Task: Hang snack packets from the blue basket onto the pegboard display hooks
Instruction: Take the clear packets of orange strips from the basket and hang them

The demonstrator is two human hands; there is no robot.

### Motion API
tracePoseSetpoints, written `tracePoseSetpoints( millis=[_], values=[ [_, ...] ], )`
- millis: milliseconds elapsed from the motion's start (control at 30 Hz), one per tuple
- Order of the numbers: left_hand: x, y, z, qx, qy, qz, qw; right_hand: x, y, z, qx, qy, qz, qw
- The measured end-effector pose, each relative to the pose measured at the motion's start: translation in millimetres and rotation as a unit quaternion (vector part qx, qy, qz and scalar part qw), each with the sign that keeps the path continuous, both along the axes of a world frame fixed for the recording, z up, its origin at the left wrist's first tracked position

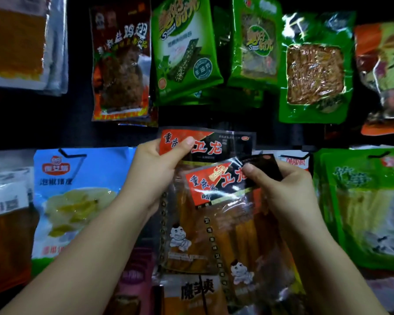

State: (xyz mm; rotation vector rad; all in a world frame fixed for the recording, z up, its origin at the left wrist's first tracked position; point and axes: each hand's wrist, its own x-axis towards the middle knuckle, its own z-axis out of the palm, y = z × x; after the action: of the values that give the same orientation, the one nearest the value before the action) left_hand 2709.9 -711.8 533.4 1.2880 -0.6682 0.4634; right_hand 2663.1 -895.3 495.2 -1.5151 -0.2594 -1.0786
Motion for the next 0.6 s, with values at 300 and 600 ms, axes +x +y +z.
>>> tracePoseSetpoints(
  millis=[300, 600],
  values=[
    [11, -8, 29, 0.010, -0.064, 0.054, 0.996, 14, 4, 20, 0.041, -0.052, -0.021, 0.998],
    [19, -13, 34, 0.025, -0.058, 0.071, 0.995, 18, 8, 22, 0.058, -0.057, -0.019, 0.996]
  ],
)
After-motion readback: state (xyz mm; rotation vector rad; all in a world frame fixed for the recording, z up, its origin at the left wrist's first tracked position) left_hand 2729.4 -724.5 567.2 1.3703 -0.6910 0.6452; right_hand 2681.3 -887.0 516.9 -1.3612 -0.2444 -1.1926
